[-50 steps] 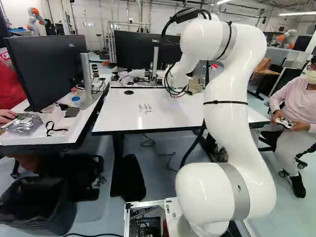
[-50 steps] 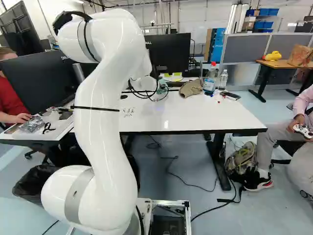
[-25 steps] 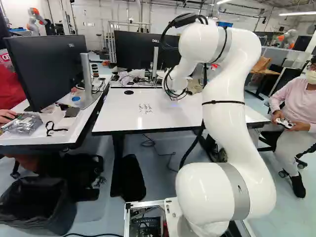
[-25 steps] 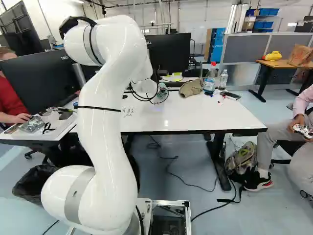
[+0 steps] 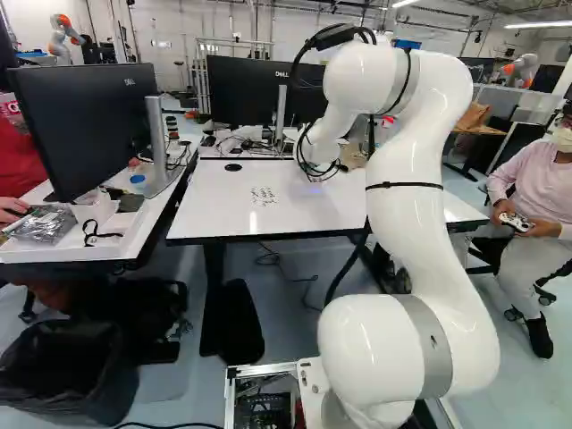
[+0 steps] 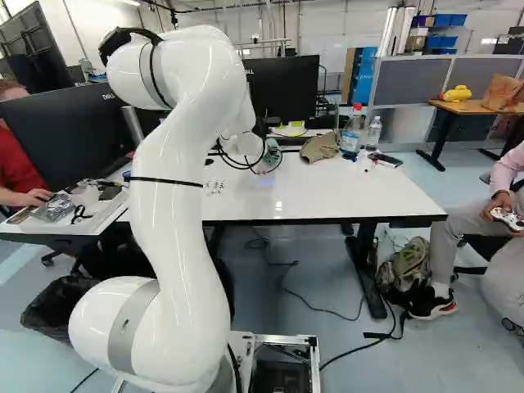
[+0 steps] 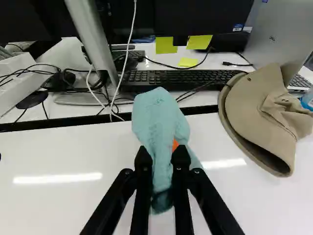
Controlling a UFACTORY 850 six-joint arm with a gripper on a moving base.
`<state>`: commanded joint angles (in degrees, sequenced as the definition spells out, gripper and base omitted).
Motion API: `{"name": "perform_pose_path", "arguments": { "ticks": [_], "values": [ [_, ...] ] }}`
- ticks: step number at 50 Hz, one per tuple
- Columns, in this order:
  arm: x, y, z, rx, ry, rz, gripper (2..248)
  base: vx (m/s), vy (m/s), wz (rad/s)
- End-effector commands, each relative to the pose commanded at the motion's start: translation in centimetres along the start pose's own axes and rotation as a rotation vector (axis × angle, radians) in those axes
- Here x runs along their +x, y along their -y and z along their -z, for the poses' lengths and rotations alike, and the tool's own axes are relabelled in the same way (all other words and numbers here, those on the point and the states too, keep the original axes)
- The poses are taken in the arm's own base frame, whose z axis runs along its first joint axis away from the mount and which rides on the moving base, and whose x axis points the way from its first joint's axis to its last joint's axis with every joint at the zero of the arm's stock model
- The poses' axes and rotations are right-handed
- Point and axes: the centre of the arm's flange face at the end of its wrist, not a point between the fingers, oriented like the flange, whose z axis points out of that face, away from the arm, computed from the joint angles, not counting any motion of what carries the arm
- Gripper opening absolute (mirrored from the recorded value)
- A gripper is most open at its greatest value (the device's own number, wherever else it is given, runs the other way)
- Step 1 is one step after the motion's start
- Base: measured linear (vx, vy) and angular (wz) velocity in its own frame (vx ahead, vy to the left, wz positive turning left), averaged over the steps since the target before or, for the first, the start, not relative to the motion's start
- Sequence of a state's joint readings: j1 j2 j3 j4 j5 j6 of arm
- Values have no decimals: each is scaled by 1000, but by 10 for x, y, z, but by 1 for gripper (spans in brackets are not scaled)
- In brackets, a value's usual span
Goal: Clean the table with the green towel
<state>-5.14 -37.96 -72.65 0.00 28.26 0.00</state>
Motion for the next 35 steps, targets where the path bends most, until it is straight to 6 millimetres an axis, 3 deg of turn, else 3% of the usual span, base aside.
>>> {"name": "perform_pose_path", "arguments": {
  "ticks": [35],
  "values": [
    [-7, 0, 0, 0, 74, 0, 48, 0, 0, 0]
  ]
}}
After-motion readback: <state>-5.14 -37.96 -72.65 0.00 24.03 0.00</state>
